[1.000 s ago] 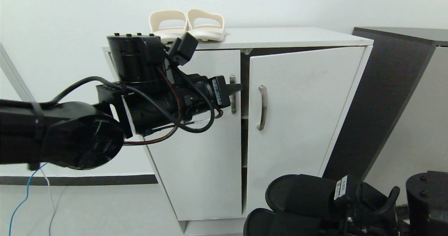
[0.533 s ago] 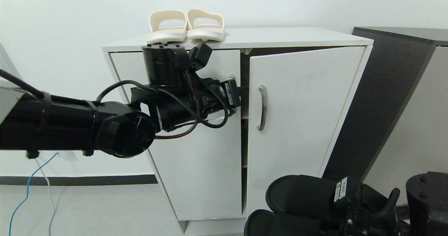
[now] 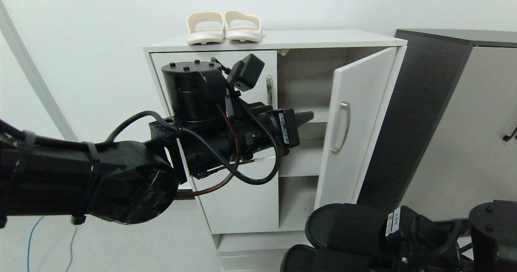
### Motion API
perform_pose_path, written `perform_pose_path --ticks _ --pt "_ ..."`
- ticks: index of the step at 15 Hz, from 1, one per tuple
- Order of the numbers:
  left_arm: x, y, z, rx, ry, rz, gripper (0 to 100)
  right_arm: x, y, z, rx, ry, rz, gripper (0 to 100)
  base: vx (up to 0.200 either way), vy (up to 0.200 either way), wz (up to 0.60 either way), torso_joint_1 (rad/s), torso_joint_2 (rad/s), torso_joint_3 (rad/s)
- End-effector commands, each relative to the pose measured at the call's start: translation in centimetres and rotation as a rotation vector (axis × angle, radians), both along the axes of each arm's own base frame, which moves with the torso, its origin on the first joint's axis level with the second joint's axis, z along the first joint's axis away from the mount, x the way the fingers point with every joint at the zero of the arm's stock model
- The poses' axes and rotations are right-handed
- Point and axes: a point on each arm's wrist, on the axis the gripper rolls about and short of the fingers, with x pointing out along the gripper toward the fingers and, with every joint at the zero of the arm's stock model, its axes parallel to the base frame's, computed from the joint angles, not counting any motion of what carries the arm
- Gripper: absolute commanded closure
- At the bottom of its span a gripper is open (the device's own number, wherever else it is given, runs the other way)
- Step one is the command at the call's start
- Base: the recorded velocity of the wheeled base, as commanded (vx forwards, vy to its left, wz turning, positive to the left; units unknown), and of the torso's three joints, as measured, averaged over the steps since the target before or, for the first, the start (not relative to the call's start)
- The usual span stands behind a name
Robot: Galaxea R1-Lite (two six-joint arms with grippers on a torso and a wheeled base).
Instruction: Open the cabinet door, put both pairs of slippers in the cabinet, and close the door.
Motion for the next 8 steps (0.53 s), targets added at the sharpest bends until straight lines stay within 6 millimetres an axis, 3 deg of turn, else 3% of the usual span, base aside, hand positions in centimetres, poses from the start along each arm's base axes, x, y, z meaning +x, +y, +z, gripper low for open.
perform_pose_path --ticks 1,4,7,8 --pt "-0.5 -0.3 -0.1 0.002 0.003 -0.015 100 0.0 -0.1 0.0 0.0 -0.001 -0.002 100 0.0 0.0 0.0 0.0 0.0 0.0" --pt "0.2 1.3 -0.4 0.006 0.004 0.045 100 0.0 -0.1 0.0 0.001 -0.004 -0.004 100 0.0 0.0 0.0 0.0 0.0 0.0" --pt "-2.9 6.7 -0.3 0.026 -0.007 0.167 100 0.3 -0.1 0.0 0.003 -0.001 -0.016 100 0.0 0.0 0.0 0.0 0.0 0.0" --pt "-4.8 8.6 -0.5 0.031 -0.007 0.195 100 0.4 -0.1 0.0 0.003 -0.001 -0.021 100 0.0 0.0 0.0 0.0 0.0 0.0"
